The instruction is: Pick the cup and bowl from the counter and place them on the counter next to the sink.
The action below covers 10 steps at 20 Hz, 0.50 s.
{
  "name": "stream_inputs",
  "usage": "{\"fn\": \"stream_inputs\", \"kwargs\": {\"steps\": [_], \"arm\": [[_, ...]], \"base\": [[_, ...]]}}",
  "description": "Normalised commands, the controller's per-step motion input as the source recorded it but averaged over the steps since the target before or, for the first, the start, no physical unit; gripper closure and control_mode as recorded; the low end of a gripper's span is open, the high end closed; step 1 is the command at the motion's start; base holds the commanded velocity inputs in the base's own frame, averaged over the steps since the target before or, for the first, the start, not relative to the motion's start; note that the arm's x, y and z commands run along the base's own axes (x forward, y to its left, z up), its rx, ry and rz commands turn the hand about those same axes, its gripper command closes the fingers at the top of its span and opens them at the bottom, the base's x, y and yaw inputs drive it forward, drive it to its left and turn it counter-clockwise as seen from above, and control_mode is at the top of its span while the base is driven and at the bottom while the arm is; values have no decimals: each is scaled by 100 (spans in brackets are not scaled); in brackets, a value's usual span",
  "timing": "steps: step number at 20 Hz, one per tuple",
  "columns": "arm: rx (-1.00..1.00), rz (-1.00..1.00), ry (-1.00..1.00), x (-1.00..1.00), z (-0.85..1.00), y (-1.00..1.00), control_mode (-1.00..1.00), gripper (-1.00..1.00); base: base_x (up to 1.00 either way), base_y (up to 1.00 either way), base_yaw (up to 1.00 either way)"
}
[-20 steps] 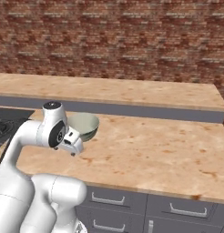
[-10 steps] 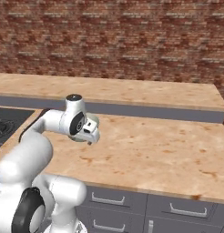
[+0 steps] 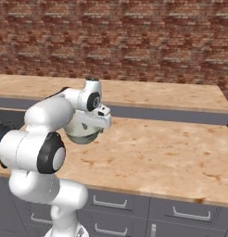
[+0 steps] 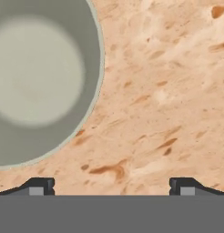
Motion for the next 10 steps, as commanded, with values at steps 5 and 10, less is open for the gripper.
{"fn": "stream_inputs", "kwargs": {"steps": [5, 10], "arm": [[0, 0, 15, 34, 7, -5, -100, -100], [0, 0, 1, 46, -44, 0, -100, -100]], "base": [[0, 0, 0], [0, 0, 0]]}}
